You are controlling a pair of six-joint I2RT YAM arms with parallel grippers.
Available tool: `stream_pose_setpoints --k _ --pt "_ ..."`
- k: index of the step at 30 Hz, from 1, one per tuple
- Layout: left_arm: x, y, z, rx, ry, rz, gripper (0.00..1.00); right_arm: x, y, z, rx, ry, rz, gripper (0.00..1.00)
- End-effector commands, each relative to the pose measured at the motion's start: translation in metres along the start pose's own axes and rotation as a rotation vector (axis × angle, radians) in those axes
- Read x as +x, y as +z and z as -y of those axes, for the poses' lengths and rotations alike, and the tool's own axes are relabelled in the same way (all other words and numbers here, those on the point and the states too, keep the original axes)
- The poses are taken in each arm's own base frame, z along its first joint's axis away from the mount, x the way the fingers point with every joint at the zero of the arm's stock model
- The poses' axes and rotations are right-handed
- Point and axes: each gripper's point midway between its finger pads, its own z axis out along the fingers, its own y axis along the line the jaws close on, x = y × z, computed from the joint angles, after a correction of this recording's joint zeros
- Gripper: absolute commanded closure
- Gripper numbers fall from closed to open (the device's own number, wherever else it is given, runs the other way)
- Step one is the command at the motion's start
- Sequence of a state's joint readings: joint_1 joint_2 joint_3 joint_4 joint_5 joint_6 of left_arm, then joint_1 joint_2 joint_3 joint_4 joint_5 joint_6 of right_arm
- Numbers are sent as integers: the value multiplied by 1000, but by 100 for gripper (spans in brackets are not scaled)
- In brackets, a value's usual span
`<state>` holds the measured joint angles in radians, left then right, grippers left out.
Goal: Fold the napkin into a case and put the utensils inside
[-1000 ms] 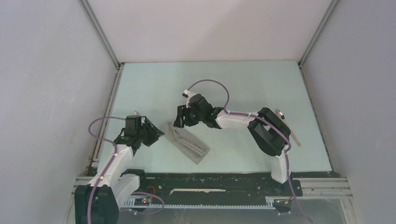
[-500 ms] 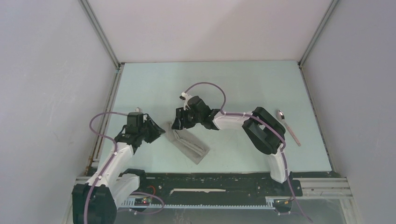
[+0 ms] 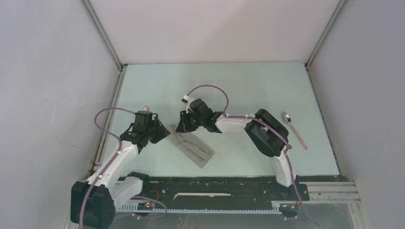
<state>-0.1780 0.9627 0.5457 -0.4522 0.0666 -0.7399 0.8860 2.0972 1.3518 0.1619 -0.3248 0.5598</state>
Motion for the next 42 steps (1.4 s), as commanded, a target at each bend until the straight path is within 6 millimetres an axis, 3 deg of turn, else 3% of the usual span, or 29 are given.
stream_pose_setpoints --k 1,4,9,18,35,42 --pt "-18 -3 10 -46 86 61 55 -15 4 -15 -39 -21 42 68" --pt "-21 -1 12 -80 117 56 57 -17 4 -15 -37 -20 45 77" --pt "-21 7 18 -134 197 25 65 -18 1 -18 -34 -14 48 100" --pt "-5 30 24 -258 321 -44 66 -21 -2 -20 -37 6 55 100" --pt "-4 46 20 -355 391 -25 67 -19 -4 -22 -53 18 53 100" --pt "-11 48 19 -380 401 -2 77 -16 -2 -24 -61 17 46 100"
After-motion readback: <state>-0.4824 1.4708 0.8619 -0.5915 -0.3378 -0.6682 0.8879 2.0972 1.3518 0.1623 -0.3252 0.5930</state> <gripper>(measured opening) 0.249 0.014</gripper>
